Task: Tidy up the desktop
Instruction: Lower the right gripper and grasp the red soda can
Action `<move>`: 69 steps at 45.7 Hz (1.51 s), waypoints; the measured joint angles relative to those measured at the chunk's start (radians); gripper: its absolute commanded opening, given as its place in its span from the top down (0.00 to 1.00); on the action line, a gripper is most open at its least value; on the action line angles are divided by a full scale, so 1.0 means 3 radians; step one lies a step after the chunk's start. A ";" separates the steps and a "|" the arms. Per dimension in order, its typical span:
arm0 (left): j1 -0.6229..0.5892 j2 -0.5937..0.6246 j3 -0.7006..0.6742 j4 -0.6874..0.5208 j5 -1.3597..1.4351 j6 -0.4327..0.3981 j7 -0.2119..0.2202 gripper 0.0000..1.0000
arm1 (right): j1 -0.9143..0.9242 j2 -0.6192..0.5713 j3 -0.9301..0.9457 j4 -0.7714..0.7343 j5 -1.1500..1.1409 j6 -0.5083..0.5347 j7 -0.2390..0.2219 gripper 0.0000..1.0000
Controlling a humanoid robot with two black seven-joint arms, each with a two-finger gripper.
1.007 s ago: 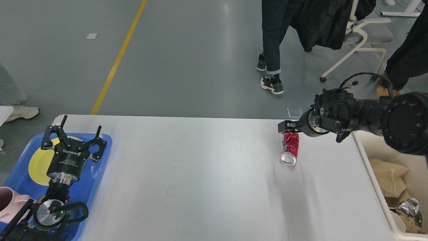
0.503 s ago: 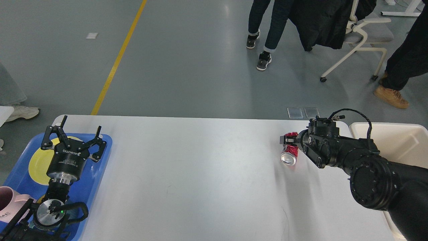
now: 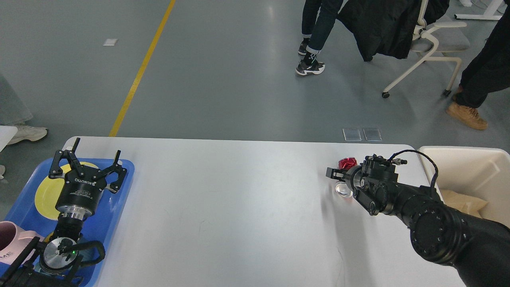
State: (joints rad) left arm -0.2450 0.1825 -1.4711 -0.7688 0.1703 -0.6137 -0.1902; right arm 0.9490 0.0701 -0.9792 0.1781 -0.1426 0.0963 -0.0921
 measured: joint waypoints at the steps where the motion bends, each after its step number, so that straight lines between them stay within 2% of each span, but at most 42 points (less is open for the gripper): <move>1: 0.0000 0.0000 0.0000 0.0000 0.0000 0.0000 0.0000 0.04 | -0.0006 0.0003 0.0000 0.0000 0.0000 -0.0014 0.0000 0.07; 8: -0.0001 0.0000 0.0000 -0.0001 0.0000 0.0000 0.0000 0.04 | -0.0019 0.0040 -0.0006 -0.0008 -0.0016 -0.0049 0.0000 0.07; 16: -0.0001 0.0000 0.0000 -0.0001 0.0000 0.0000 0.0000 0.04 | -0.0060 0.0052 -0.0011 -0.0012 -0.0040 -0.0060 0.0000 0.15; 19: -0.0001 0.0000 0.0000 -0.0001 0.0000 0.0000 0.0000 0.04 | -0.0067 0.0052 -0.0015 -0.0015 -0.0041 -0.0073 0.0000 0.25; 26: -0.0001 0.0000 0.0000 -0.0002 0.0000 0.0000 0.0000 0.04 | -0.0069 0.0053 -0.0013 -0.0035 -0.0046 -0.0085 -0.0005 0.67; 32: -0.0001 0.0000 0.0000 -0.0002 0.0000 0.0000 0.0000 0.04 | -0.0076 0.0049 0.0000 -0.0035 -0.0046 -0.0086 -0.0009 0.76; 41: -0.0001 0.0000 0.0000 -0.0002 0.0000 0.0000 0.0000 0.04 | -0.0093 0.0051 -0.0006 -0.0026 -0.0048 -0.0089 -0.0010 0.78; 44: -0.0001 0.0000 0.0000 -0.0002 0.0000 0.0000 0.0000 0.04 | -0.0094 0.0052 -0.0008 -0.0021 -0.0049 -0.0089 -0.0010 0.85; 46: -0.0001 0.0000 0.0000 -0.0002 0.0000 0.0000 0.0000 0.04 | -0.0095 0.0052 -0.0008 -0.0018 -0.0050 -0.0088 -0.0010 0.95; 47: -0.0001 0.0000 0.0000 -0.0002 0.0000 0.0000 0.0000 0.04 | -0.0095 0.0052 -0.0008 -0.0016 -0.0051 -0.0086 -0.0010 0.95; 49: -0.0001 0.0000 0.0000 -0.0001 0.0000 0.0000 0.0000 0.04 | -0.0095 0.0053 -0.0010 -0.0012 -0.0055 -0.0084 -0.0010 0.91; 51: -0.0001 0.0000 0.0000 -0.0001 0.0000 0.0000 0.0000 0.04 | -0.0096 0.0052 -0.0015 -0.0002 -0.0058 -0.0079 -0.0010 0.72; 52: -0.0001 0.0000 0.0000 -0.0001 0.0000 0.0000 0.0000 0.04 | -0.0096 0.0054 -0.0020 0.0005 -0.0070 -0.0078 -0.0010 0.69; 55: -0.0001 0.0000 0.0000 -0.0001 0.0000 0.0000 0.0000 0.04 | -0.0097 0.0055 -0.0021 0.0011 -0.0091 -0.0078 -0.0010 0.83; 58: -0.0001 0.0000 0.0000 -0.0001 0.0000 0.0000 0.0000 0.04 | -0.0094 0.0056 -0.0016 0.0014 -0.0100 -0.0078 -0.0012 0.91; 59: -0.0001 0.0000 0.0000 -0.0001 0.0000 0.0000 0.0000 0.04 | -0.0093 0.0058 -0.0016 0.0016 -0.0105 -0.0078 -0.0014 1.00; 69: -0.0001 0.0000 0.0000 -0.0001 0.0000 0.0000 0.0000 0.04 | -0.0091 0.0070 -0.0008 0.0029 -0.0132 -0.0040 -0.0097 1.00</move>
State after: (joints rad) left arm -0.2453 0.1825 -1.4711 -0.7689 0.1703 -0.6136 -0.1902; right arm 0.9217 0.0910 -0.9816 0.1869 -0.1824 0.0843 -0.1213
